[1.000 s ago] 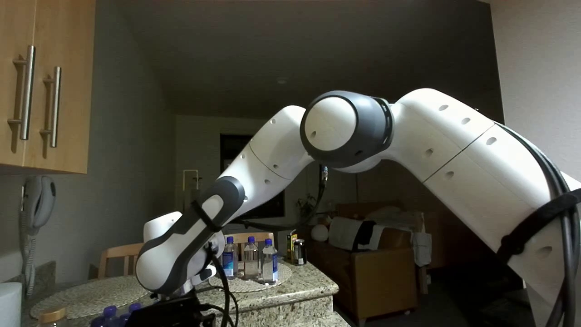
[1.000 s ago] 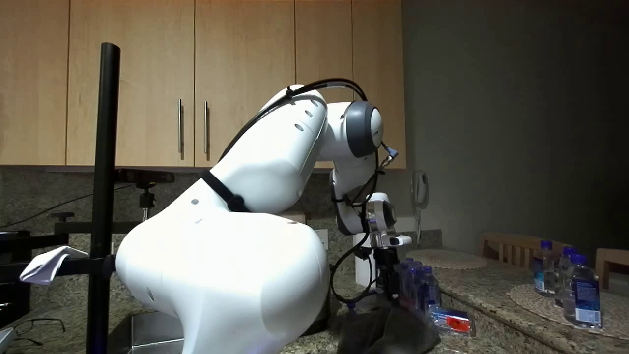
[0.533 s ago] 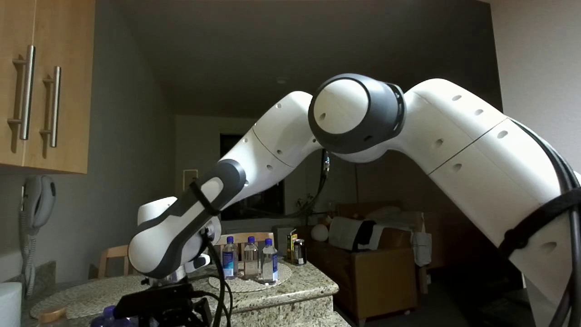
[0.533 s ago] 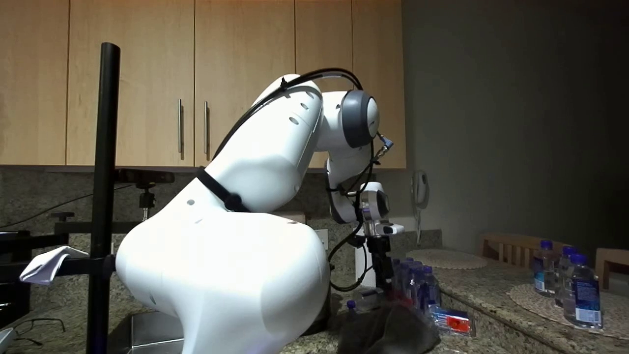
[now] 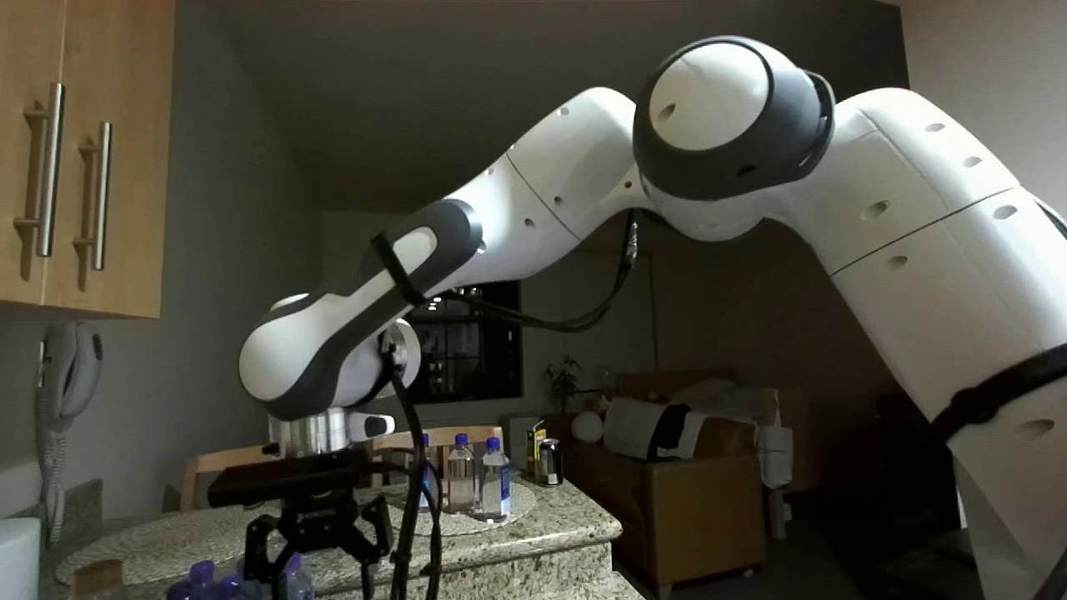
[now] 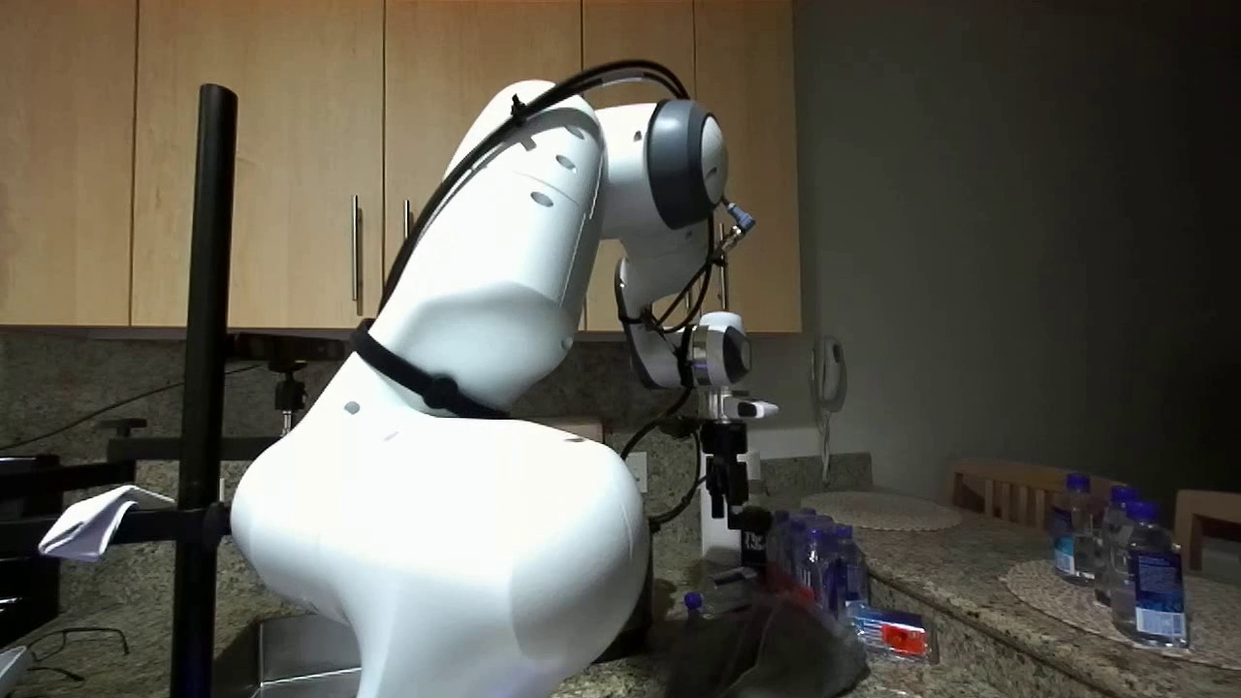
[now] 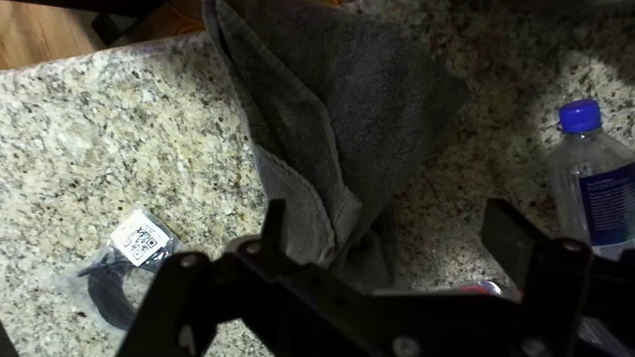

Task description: Pick up the grey towel and slightly move it to the left.

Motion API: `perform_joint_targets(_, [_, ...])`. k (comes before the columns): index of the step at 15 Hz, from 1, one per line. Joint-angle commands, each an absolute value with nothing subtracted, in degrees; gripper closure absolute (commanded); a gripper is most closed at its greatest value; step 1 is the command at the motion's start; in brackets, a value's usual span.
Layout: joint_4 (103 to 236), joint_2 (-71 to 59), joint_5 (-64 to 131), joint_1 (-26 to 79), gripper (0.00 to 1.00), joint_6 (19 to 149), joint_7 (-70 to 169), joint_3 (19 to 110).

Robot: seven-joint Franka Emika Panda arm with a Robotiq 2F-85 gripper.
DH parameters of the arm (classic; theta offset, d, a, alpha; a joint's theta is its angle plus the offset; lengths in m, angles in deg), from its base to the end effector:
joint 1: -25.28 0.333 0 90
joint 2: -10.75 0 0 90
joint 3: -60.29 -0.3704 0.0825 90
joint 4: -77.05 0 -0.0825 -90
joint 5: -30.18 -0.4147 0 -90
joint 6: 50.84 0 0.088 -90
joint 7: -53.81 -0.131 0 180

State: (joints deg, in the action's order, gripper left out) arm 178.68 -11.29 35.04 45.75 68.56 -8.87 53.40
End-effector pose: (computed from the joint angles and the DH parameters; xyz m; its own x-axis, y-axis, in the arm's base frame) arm 0.6136 0.3033 0.3486 0.8366 -0.5477 -0.0100 -0.5455 -0.8347 0.0753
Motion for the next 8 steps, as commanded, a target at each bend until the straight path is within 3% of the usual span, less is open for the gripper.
perform_joint_targets(1, [185.41, -3.44, 33.75, 44.81, 0.0, 66.29, -8.38, 52.65])
perform_joint_targets(8, [191.94, 2.64, 34.13, 41.83, 0.0, 66.95, -2.97, 52.72])
